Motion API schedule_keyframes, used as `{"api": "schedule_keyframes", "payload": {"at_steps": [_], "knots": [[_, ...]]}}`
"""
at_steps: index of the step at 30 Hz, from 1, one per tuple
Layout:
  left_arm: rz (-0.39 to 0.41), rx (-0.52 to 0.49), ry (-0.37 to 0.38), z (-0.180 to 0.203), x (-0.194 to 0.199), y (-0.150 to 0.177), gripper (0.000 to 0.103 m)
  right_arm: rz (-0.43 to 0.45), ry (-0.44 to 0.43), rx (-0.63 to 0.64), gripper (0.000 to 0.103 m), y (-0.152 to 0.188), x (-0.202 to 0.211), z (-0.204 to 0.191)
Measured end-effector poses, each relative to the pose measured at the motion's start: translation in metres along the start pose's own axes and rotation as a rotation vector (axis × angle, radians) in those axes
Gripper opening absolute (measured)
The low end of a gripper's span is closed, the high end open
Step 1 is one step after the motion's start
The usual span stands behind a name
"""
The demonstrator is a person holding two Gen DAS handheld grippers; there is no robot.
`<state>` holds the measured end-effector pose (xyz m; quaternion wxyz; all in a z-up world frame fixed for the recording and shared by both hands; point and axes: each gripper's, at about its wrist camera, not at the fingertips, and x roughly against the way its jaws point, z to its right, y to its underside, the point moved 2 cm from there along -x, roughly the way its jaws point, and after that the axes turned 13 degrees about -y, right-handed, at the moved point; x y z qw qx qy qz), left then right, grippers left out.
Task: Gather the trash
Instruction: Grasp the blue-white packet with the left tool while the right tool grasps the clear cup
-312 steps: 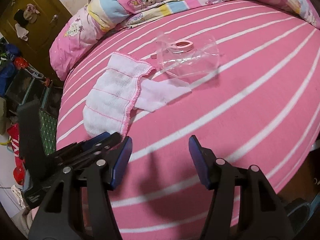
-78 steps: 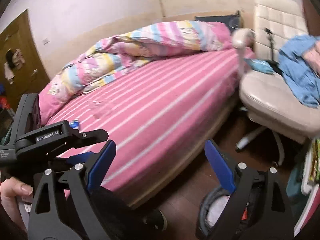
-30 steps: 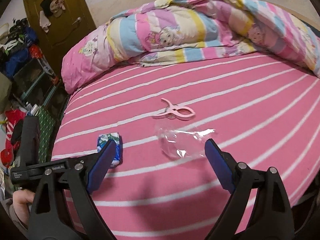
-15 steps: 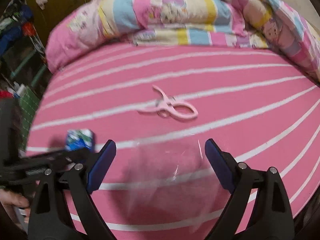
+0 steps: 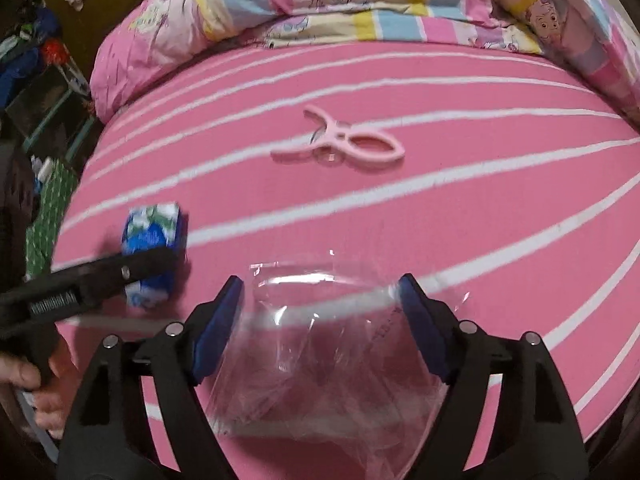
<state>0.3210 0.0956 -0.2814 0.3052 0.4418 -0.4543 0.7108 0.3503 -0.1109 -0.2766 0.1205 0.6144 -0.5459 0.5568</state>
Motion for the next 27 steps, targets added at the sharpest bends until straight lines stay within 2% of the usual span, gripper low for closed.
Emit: {"api": "schedule_keyframes", "payload": {"at_steps": [1, 4, 6, 7, 8, 9, 12, 18, 27], "knots": [[-0.003, -0.011, -0.002, 0.002, 0.000, 0.002, 0.047, 0.001, 0.000, 0.003, 0.079, 0.001, 0.000, -0.001], [-0.021, -0.015, 0.015, 0.005, -0.002, 0.004, 0.038, -0.001, -0.025, 0.008, 0.064, 0.006, 0.000, -0.005], [-0.026, -0.014, 0.017, 0.006, -0.003, 0.003, 0.031, -0.003, -0.054, -0.005, 0.042, 0.006, -0.001, -0.007], [-0.033, -0.007, 0.029, 0.006, -0.003, 0.003, 0.024, -0.007, -0.065, -0.010, 0.037, 0.006, -0.001, -0.009], [-0.040, 0.003, 0.046, 0.005, -0.004, 0.003, 0.021, -0.006, -0.067, -0.005, 0.029, 0.006, -0.001, -0.012], [-0.046, 0.010, 0.058, 0.005, -0.004, 0.003, 0.018, -0.003, -0.061, 0.006, 0.024, 0.007, 0.000, -0.016], [-0.046, 0.016, 0.069, 0.006, -0.002, 0.005, 0.014, 0.007, -0.060, -0.001, 0.018, 0.008, 0.002, -0.021], [-0.048, 0.043, 0.106, 0.007, 0.010, 0.013, 0.013, 0.070, -0.094, -0.082, 0.010, 0.015, 0.018, -0.019], [-0.018, 0.050, 0.150, 0.015, 0.051, 0.026, 0.013, 0.147, -0.140, -0.145, 0.006, 0.025, 0.066, -0.024]]}}
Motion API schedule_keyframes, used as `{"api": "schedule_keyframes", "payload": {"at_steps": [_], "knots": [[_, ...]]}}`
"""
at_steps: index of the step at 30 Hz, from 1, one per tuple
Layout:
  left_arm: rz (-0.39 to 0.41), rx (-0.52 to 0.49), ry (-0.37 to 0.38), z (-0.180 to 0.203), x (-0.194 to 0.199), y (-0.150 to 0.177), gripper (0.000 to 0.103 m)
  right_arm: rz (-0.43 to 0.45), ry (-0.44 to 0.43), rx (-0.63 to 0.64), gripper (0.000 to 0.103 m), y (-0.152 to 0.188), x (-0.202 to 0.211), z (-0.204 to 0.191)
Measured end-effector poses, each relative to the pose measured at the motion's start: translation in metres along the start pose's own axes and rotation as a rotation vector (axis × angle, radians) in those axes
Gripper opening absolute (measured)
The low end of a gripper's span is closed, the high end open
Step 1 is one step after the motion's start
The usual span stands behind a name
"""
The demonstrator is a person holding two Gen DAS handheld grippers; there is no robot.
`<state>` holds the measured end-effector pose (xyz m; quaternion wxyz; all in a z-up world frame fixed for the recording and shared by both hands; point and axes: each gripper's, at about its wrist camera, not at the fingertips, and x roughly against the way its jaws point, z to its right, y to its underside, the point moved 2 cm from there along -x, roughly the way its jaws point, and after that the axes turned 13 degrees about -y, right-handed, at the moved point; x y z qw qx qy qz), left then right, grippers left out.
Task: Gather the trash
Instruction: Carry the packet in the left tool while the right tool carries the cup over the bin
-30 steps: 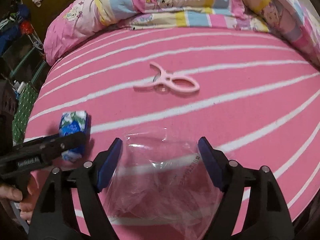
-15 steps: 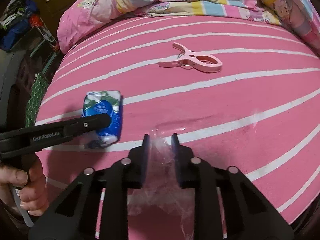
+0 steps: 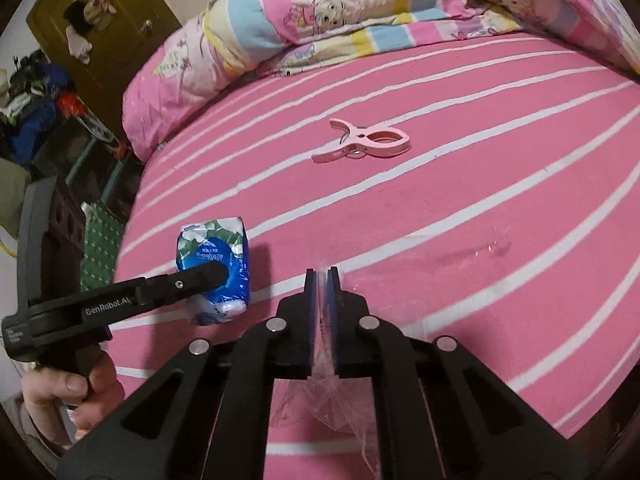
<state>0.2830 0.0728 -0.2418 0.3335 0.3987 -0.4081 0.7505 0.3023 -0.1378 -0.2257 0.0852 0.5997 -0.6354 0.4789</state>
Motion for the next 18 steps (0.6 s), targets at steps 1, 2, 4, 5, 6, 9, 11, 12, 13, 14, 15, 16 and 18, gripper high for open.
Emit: {"api": "schedule_keyframes", "payload": {"at_steps": [1, 2, 4, 5, 6, 9, 11, 12, 13, 14, 15, 16, 18], "knots": [[0.005, -0.001, 0.005, 0.003, 0.007, 0.002, 0.013, 0.016, -0.010, -0.003, 0.006, 0.002, 0.011, -0.005], [0.009, -0.002, 0.008, 0.006, 0.012, 0.004, 0.013, 0.022, -0.014, -0.005, 0.006, 0.002, 0.016, -0.007], [0.020, -0.010, 0.018, 0.013, 0.026, 0.009, 0.013, 0.048, -0.031, -0.013, 0.006, 0.003, 0.033, -0.015], [0.024, -0.015, 0.022, 0.016, 0.031, 0.011, 0.013, 0.056, -0.036, -0.015, 0.006, 0.003, 0.039, -0.016], [0.029, -0.021, 0.026, 0.020, 0.038, 0.014, 0.013, 0.066, -0.040, -0.017, 0.006, 0.004, 0.045, -0.019], [0.041, -0.044, 0.043, 0.034, 0.058, 0.025, 0.013, 0.108, -0.053, -0.017, 0.006, 0.009, 0.075, -0.031], [0.050, -0.063, 0.057, 0.045, 0.072, 0.035, 0.013, 0.127, -0.061, -0.018, 0.006, 0.014, 0.092, -0.038], [0.051, -0.072, 0.067, 0.050, 0.078, 0.041, 0.013, 0.135, -0.065, -0.021, 0.006, 0.016, 0.098, -0.041], [0.052, -0.079, 0.075, 0.053, 0.084, 0.045, 0.013, 0.143, -0.066, -0.023, 0.006, 0.020, 0.107, -0.044], [0.053, -0.089, 0.084, 0.059, 0.090, 0.051, 0.013, 0.155, -0.061, -0.022, 0.006, 0.025, 0.119, -0.048], [0.054, -0.099, 0.092, 0.065, 0.095, 0.056, 0.013, 0.165, -0.058, -0.024, 0.006, 0.030, 0.129, -0.051], [0.053, -0.106, 0.099, 0.068, 0.099, 0.062, 0.013, 0.169, -0.058, -0.026, 0.006, 0.032, 0.134, -0.053], [0.051, -0.126, 0.116, 0.079, 0.110, 0.075, 0.013, 0.193, -0.059, -0.047, 0.006, 0.045, 0.158, -0.055]]}}
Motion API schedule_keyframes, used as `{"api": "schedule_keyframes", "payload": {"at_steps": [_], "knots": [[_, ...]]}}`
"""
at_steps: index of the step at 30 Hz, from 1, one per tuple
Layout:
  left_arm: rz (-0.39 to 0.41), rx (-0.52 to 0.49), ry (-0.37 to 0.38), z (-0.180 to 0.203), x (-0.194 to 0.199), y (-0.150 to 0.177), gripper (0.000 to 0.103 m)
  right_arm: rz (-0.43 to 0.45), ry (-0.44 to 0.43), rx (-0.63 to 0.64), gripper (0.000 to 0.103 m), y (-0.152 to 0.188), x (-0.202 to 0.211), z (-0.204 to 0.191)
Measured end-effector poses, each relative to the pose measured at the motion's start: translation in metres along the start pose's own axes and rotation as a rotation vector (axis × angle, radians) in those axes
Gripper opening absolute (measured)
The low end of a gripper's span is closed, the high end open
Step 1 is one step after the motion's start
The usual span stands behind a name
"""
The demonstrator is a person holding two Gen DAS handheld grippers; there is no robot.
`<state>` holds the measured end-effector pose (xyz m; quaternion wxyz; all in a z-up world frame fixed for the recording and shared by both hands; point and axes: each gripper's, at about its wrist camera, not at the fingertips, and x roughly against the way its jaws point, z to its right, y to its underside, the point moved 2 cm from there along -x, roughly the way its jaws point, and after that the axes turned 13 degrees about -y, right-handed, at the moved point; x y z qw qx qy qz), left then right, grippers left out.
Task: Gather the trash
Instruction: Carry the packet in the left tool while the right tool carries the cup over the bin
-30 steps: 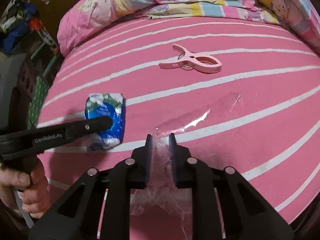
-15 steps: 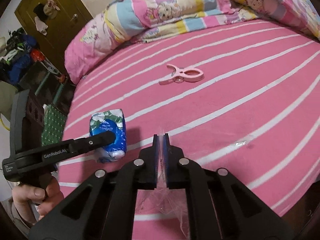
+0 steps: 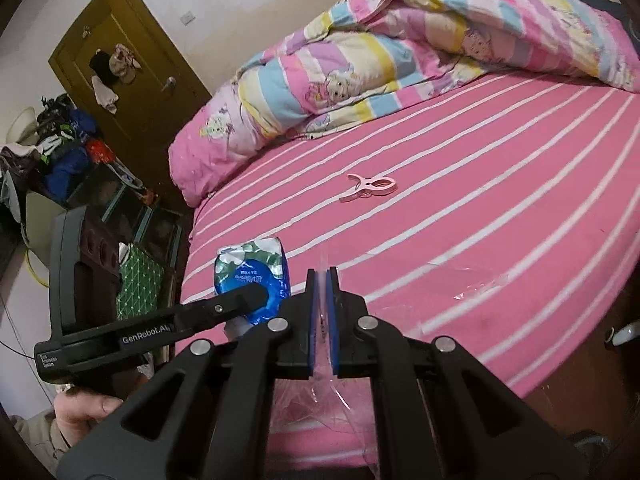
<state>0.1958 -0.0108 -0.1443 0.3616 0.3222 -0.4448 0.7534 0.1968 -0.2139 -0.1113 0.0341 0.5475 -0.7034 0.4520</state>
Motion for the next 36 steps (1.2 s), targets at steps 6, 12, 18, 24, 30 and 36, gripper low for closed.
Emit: {"api": "schedule_keyframes", "payload": {"at_steps": [6, 12, 18, 24, 30, 36], "knots": [[-0.021, -0.069, 0.056, 0.039, 0.020, 0.038, 0.013, 0.056, 0.029, -0.025, 0.006, 0.024, 0.059, -0.005], [-0.053, -0.155, 0.112, 0.084, 0.026, 0.075, 0.013, 0.102, 0.089, -0.067, 0.006, 0.059, 0.119, 0.007], [-0.116, -0.234, 0.161, 0.125, 0.018, 0.110, 0.013, 0.148, 0.136, -0.158, 0.006, 0.095, 0.170, 0.036], [-0.201, -0.328, 0.187, 0.166, -0.006, 0.151, 0.013, 0.200, 0.192, -0.265, 0.006, 0.139, 0.219, 0.071], [-0.302, -0.409, 0.197, 0.200, -0.038, 0.198, 0.013, 0.239, 0.243, -0.378, 0.006, 0.181, 0.260, 0.112], [-0.389, -0.465, 0.203, 0.227, -0.065, 0.237, 0.013, 0.248, 0.283, -0.479, 0.006, 0.219, 0.285, 0.150]]}}
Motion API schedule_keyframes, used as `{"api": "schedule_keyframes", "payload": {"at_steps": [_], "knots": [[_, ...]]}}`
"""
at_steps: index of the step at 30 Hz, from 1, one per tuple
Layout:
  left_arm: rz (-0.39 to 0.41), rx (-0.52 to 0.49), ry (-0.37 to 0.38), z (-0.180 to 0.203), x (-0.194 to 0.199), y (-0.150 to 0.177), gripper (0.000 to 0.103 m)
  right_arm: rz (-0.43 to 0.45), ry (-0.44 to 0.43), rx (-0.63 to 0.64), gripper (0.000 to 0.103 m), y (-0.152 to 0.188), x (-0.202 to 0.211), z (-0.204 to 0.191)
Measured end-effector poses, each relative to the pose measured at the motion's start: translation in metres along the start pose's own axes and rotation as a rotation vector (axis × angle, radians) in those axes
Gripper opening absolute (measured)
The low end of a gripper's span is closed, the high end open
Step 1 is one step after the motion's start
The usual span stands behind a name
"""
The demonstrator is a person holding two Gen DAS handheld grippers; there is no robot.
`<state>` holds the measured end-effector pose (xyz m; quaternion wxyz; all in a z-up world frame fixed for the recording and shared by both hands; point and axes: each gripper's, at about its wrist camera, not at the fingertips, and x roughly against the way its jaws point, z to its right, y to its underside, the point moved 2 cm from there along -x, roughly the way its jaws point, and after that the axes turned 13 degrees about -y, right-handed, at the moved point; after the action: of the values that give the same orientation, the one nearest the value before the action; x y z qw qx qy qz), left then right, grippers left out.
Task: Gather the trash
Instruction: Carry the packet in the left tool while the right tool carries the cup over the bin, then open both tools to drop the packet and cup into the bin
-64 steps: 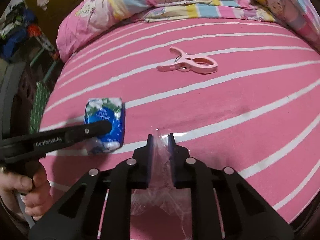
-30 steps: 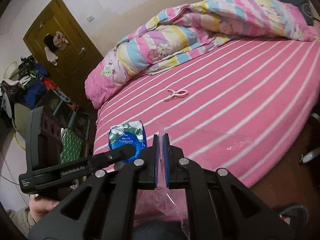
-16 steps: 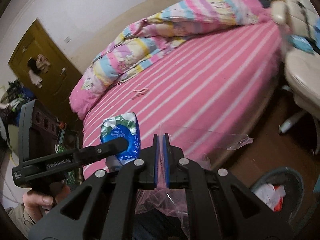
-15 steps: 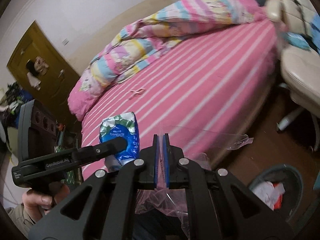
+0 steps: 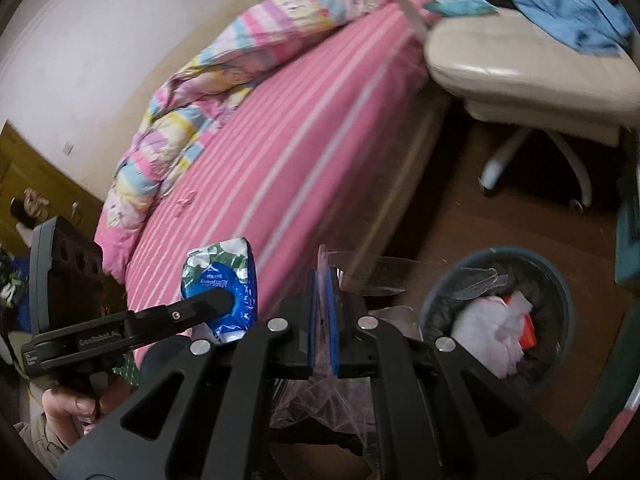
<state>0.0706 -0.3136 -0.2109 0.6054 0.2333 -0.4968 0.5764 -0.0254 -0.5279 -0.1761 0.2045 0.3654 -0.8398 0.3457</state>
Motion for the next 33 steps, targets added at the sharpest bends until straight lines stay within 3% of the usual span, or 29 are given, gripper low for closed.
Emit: {"api": "schedule_keyframes", "payload": {"at_steps": [8, 19, 29, 33], "knots": [[-0.125, -0.043, 0.010, 0.034, -0.067, 0.009, 0.013, -0.020, 0.050, -0.090, 0.006, 0.012, 0.009, 0.061], [-0.290, -0.126, -0.051, 0.060, -0.156, 0.037, 0.013, -0.079, 0.096, -0.203, 0.006, 0.029, -0.001, 0.125], [-0.346, -0.132, -0.080, 0.062, -0.204, 0.039, 0.014, -0.104, 0.135, -0.246, 0.012, 0.036, -0.018, 0.160], [-0.369, -0.159, -0.131, 0.062, -0.222, 0.041, 0.016, -0.112, 0.144, -0.256, 0.018, 0.038, -0.023, 0.168]]}}
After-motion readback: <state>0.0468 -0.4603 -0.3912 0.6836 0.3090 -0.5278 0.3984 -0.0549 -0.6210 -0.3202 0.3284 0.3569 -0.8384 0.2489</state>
